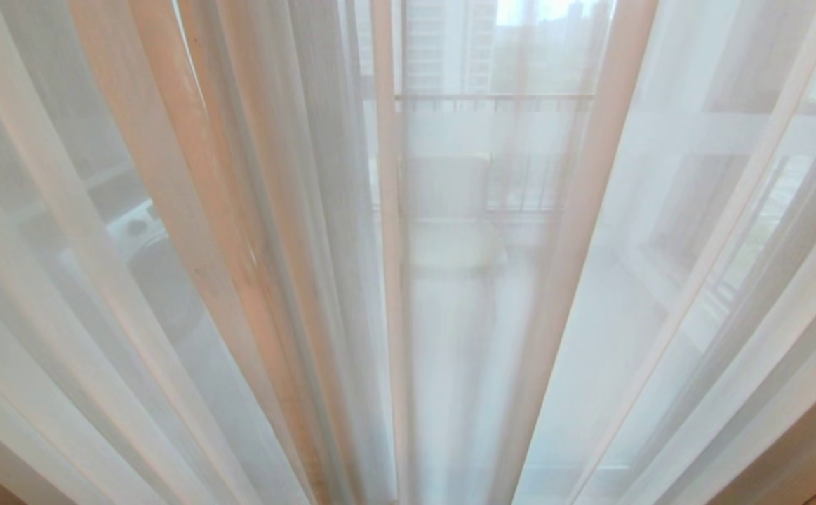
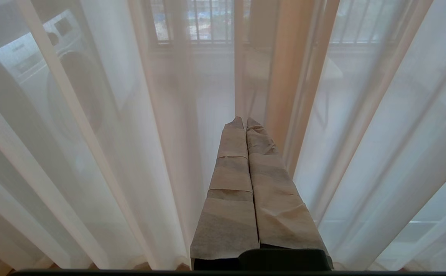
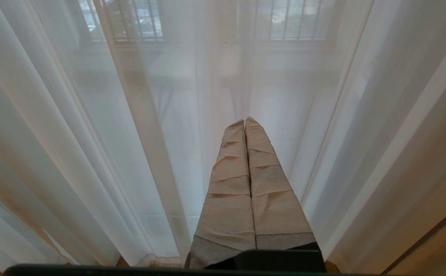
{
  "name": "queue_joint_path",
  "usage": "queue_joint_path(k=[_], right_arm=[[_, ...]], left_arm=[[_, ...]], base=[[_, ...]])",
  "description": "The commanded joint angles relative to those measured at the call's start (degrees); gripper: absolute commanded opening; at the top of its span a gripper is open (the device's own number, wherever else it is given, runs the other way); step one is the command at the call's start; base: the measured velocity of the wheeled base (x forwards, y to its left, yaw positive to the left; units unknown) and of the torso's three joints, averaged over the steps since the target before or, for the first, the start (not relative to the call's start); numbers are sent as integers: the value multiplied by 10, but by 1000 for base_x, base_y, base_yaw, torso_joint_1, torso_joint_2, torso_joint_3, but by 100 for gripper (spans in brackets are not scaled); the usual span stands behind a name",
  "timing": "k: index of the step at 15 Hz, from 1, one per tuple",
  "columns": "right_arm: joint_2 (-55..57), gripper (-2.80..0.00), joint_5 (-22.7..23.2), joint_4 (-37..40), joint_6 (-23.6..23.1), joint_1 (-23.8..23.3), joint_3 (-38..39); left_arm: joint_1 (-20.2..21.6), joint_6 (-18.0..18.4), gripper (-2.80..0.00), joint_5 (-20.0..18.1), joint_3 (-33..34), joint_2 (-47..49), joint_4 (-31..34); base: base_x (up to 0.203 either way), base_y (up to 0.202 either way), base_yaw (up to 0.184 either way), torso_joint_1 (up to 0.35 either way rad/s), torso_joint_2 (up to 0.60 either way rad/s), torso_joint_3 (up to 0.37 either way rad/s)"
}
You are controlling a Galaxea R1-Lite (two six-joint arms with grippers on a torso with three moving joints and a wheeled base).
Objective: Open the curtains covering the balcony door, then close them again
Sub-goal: Close the outer curtains on both sides
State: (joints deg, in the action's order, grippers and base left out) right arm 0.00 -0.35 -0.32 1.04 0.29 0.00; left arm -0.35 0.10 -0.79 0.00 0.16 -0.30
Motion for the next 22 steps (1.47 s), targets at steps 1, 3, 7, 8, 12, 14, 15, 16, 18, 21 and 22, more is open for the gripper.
queue_joint_path(k=[1,3,7,8,12,14,15,16,18,21,22], right_arm=[[0,-280,0,0,0,0,0],[0,-280,0,0,0,0,0],[0,-280,0,0,0,1,0],[0,-280,0,0,0,1,0],[0,-280,0,0,0,1,0],[0,-280,0,0,0,1,0],[0,-280,0,0,0,1,0],[1,-280,0,0,0,1,0],[0,-280,0,0,0,1,0],[1,-280,0,0,0,1,0],[1,-280,0,0,0,1,0]], left_arm=[[0,0,-280,0,0,-2,0],[0,1,-280,0,0,-2,0],[0,0,-280,0,0,-2,0],[0,0,-280,1,0,-2,0],[0,-1,-280,0,0,-2,0],[0,-1,-280,1,0,-2,0],[0,-1,-280,0,0,-2,0],[0,-1,-280,1,0,-2,0],[0,-1,-280,1,0,-2,0],[0,-1,-280,1,0,-2,0],[0,-1,-280,1,0,-2,0]], base=[[0,0,0,0,0,0],[0,0,0,0,0,0],[0,0,0,0,0,0],[0,0,0,0,0,0],[0,0,0,0,0,0],[1,109,4,1,4,1],[0,186,2,12,2,0],[0,197,3,2,-7,7],[0,195,-1,-1,2,1],[0,192,1,3,3,0],[0,194,3,2,-2,7]])
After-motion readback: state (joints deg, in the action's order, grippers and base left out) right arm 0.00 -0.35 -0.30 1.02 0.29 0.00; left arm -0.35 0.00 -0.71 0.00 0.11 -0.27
